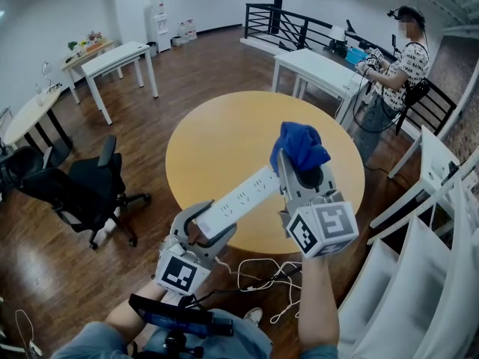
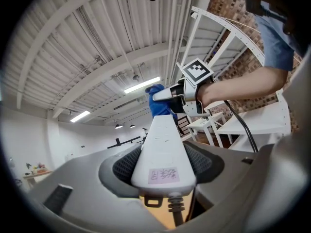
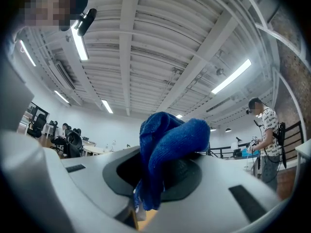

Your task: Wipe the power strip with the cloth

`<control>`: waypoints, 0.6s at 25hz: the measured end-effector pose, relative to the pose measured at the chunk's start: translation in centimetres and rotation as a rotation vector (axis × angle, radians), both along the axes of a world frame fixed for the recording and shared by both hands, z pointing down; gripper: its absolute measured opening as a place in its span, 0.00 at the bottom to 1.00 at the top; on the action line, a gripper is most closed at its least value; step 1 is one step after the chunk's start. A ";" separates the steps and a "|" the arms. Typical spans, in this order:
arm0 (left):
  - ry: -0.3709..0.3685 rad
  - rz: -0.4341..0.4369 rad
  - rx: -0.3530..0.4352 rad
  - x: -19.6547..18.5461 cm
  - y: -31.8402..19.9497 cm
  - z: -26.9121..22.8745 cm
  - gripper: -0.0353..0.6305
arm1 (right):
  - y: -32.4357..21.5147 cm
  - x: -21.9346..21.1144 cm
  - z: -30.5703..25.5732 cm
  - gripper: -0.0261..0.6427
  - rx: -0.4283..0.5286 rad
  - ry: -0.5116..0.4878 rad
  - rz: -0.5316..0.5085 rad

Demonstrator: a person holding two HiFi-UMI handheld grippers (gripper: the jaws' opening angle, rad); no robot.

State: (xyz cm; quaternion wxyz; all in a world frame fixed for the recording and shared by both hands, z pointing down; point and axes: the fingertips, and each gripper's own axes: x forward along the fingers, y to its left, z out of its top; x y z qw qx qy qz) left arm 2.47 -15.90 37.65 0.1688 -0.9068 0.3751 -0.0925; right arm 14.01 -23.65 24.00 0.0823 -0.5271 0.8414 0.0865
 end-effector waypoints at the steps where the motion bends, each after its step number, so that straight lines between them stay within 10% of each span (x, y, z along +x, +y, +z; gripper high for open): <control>1: 0.003 -0.001 -0.003 0.0 -0.1 0.0 0.48 | 0.1 0.1 0.2 0.16 0.000 -0.004 0.002; 15: 0.040 -0.019 -0.031 -0.5 -1.0 -0.1 0.48 | 2.9 1.1 1.8 0.16 0.028 -0.056 0.041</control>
